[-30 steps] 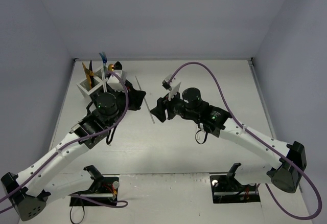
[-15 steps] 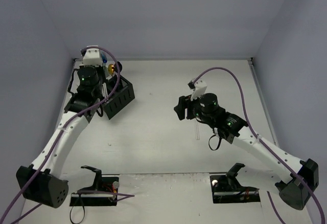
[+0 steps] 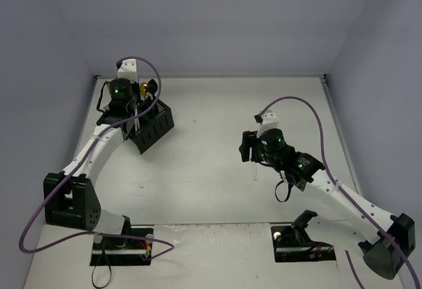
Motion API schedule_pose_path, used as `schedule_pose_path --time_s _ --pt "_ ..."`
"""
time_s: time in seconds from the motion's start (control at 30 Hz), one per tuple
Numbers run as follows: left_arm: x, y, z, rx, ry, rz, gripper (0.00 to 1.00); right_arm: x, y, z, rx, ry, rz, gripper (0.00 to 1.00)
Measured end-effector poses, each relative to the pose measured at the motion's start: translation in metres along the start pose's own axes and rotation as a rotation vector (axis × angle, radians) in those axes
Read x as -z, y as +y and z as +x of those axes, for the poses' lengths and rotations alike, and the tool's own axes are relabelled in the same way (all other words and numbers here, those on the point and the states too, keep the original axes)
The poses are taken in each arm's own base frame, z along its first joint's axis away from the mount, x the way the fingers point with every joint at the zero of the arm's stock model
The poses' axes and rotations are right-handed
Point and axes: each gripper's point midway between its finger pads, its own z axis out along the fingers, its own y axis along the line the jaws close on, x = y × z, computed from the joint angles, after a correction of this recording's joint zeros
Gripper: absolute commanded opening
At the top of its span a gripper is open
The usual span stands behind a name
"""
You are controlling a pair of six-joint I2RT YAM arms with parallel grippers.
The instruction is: Sort the eating utensils into containers
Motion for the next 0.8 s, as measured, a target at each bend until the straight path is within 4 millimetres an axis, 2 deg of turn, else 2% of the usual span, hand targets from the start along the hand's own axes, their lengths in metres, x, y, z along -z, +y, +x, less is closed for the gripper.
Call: schedule_pose_path --time_s 0.07,0.1,0.2,0.4,0.53,0.67,0.8 --pt "0.001 -0.001 0.003 0.007 0.003 0.005 0.3 -0.005 -0.012 0.005 -0.016 0.022 0.05 0.58" --pt "0.002 -0.001 0.004 0.014 0.001 0.005 0.38 -0.008 -0.018 0.008 -0.025 0.039 0.074 0.57" --pt "0.013 0.001 0.001 0.035 -0.004 0.006 0.47 -0.019 -0.035 0.02 -0.045 0.097 0.137 0.57" --pt "0.052 0.008 -0.019 0.083 0.011 0.016 0.54 -0.036 -0.063 0.043 -0.071 0.203 0.224 0.53" --pt "0.082 0.005 -0.029 0.127 0.035 0.066 0.54 -0.047 -0.077 0.06 -0.078 0.274 0.26 0.43" --pt "0.114 -0.002 -0.009 0.164 0.072 0.139 0.54 -0.057 -0.087 0.08 -0.067 0.357 0.285 0.39" --pt "0.141 -0.009 0.041 0.181 0.154 0.197 0.54 -0.064 -0.092 0.096 -0.058 0.421 0.293 0.39"
